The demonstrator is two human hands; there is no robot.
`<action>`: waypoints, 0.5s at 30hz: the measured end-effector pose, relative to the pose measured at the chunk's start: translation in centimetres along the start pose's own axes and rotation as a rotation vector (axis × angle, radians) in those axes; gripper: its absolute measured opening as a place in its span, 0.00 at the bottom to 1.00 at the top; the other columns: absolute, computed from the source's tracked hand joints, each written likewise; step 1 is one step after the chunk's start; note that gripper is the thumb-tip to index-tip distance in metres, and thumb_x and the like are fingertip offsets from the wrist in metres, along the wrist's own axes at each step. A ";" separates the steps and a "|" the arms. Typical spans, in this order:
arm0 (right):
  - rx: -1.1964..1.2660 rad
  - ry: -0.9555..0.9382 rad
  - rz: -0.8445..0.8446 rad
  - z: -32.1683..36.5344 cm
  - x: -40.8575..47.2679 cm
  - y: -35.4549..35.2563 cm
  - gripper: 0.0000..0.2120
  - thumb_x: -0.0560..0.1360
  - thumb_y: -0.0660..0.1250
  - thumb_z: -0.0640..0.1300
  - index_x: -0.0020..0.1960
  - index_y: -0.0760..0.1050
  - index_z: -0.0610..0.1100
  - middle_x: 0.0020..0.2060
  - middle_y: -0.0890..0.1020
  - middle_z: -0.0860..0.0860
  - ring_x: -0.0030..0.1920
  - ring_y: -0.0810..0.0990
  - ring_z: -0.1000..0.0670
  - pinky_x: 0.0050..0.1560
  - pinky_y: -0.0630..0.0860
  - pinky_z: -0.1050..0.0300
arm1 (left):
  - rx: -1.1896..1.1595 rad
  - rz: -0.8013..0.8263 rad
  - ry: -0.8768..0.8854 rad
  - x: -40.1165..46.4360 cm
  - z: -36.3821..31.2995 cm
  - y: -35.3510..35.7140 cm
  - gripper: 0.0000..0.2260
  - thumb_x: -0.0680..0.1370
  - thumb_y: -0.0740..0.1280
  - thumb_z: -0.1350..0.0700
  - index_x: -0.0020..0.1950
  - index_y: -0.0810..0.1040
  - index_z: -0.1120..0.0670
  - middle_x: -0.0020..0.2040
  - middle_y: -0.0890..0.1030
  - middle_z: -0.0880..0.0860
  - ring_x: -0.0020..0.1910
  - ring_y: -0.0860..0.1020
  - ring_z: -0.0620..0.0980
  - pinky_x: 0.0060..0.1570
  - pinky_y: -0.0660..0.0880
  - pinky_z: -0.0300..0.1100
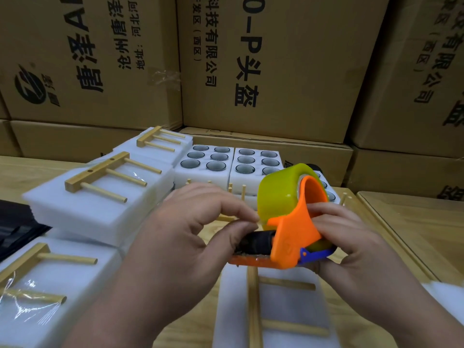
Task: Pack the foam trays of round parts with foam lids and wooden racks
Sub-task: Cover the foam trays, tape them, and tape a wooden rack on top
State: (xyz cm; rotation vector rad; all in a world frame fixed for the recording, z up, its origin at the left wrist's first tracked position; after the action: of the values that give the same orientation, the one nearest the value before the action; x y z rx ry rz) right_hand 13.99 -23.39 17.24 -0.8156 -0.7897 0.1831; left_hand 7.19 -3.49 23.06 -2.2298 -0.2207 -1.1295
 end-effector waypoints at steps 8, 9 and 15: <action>0.066 0.005 -0.038 -1.2 -0.4 -0.2 0.21 0.72 0.65 0.72 0.54 0.83 0.59 0.58 0.82 0.65 0.70 0.72 0.57 0.65 0.73 0.45 | 0.105 -0.052 0.180 0.0 -2.3 0.5 0.04 0.79 0.67 0.55 0.49 0.81 0.49 0.45 0.79 0.40 0.48 0.78 0.46 0.48 0.74 0.52; 0.074 0.011 -0.043 -1.4 -0.4 -0.2 0.23 0.72 0.64 0.73 0.55 0.83 0.59 0.58 0.81 0.65 0.70 0.73 0.57 0.65 0.73 0.48 | 0.118 -0.061 0.192 0.0 -2.6 0.4 0.04 0.79 0.67 0.55 0.48 0.82 0.50 0.44 0.79 0.41 0.47 0.78 0.47 0.48 0.74 0.52; 0.103 0.052 -0.061 -3.0 -0.8 -0.1 0.24 0.70 0.65 0.74 0.56 0.83 0.60 0.60 0.80 0.66 0.70 0.72 0.60 0.63 0.71 0.59 | 0.174 -0.020 0.221 0.0 -3.5 0.8 0.05 0.79 0.67 0.56 0.47 0.83 0.52 0.43 0.80 0.45 0.46 0.78 0.49 0.46 0.74 0.53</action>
State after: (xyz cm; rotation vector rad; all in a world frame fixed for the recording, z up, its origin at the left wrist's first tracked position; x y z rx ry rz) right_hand 15.53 -25.55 15.62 -0.6953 -0.7491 0.1469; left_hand 5.22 -6.24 24.22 -1.9386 -0.2402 -1.3045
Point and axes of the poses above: each hand's wrist, its own x-axis towards the middle knuckle, its own y-axis out of the palm, z = x × y, the point moved 10 cm from there along x, towards the middle knuckle
